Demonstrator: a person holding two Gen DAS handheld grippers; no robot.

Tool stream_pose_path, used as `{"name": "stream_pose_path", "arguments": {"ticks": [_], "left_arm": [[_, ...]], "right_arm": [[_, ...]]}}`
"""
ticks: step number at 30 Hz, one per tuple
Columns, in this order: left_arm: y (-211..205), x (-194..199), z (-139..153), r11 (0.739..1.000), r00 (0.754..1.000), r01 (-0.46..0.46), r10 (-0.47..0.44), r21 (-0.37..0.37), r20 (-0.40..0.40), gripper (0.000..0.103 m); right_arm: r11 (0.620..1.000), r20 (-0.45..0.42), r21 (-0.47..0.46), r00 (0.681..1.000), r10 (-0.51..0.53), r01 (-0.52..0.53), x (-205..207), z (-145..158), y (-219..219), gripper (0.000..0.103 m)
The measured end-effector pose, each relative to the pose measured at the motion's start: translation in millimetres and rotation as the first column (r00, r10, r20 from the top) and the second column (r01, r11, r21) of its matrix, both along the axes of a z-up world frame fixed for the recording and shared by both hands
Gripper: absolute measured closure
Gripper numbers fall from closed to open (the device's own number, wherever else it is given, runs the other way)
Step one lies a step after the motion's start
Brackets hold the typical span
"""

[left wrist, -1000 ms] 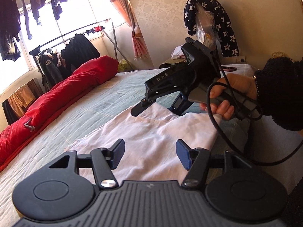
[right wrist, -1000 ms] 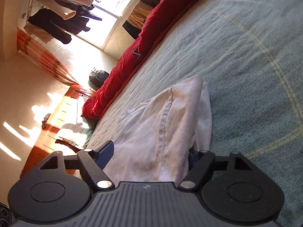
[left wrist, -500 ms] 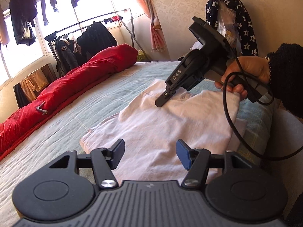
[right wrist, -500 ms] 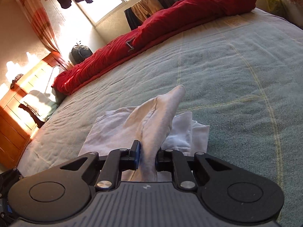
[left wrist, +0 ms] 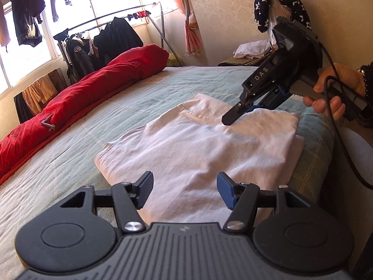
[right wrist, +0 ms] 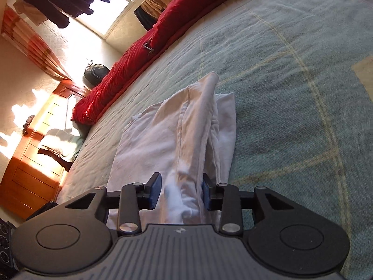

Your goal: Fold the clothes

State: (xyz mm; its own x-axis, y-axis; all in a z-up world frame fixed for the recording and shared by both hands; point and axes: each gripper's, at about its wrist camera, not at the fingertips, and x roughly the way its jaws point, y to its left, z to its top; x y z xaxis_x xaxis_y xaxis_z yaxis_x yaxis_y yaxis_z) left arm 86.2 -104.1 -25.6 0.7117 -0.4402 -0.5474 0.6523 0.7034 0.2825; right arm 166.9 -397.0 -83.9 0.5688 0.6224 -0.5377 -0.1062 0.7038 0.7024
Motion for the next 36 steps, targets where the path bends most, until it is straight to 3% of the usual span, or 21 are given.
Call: {"name": "stream_pose_path", "arguments": {"ticks": [1,5,10,12,15,17,19,23,26,29,31,36], "left_arm": [[1,-1,0,1.000,1.000,0.000,0.000,0.001,0.000,0.041],[5,-2,3,1.000,1.000,0.000,0.000,0.005,0.009,0.041],[9,-4,5,1.000,1.000,0.002,-0.002,0.004,0.012,0.041],[8,-4,5,1.000,1.000,0.007,-0.007,0.004,-0.001,0.041],[4,-2,3,0.999,0.999,0.035,-0.035,0.015,-0.028,0.041],[2,-1,0,0.998,0.996,0.065,-0.063,0.024,-0.060,0.041],[1,1,-7,0.995,0.989,0.090,-0.086,0.035,-0.120,0.041],[8,-5,-24,0.993,0.979,0.091,-0.075,0.081,-0.189,0.041],[21,-11,-25,0.995,0.975,0.075,-0.058,0.072,-0.214,0.039],[30,-17,-24,0.994,0.975,0.054,-0.032,0.093,-0.222,0.037],[34,-20,-22,0.992,0.974,0.050,-0.023,0.112,-0.227,0.037],[34,-24,2,0.996,0.979,0.083,-0.077,0.023,-0.190,0.036]], "right_arm": [[1.000,-0.003,-0.010,1.000,-0.003,0.003,-4,1,1,0.081],[1.000,0.020,-0.002,1.000,0.012,-0.012,-16,16,6,0.081],[0.998,-0.037,-0.055,0.999,0.000,-0.002,-18,-1,7,0.081],[0.998,-0.023,-0.060,1.000,-0.016,0.015,-23,1,5,0.078],[0.992,0.022,-0.120,0.999,-0.048,0.050,-35,15,6,0.062],[0.970,0.087,-0.216,0.992,-0.094,0.111,-46,30,6,0.052],[0.940,0.165,-0.303,0.980,-0.112,0.158,-57,46,7,0.051],[0.945,0.273,-0.316,0.962,0.001,0.089,-74,65,20,0.041],[0.934,0.244,-0.355,0.962,0.124,-0.030,-76,57,42,0.041],[0.906,0.154,-0.416,0.977,0.149,-0.073,-84,32,48,0.042],[0.910,0.135,-0.409,0.981,0.136,-0.070,-93,23,44,0.042],[0.905,0.216,-0.423,0.966,0.140,-0.037,-107,48,49,0.039]]}}
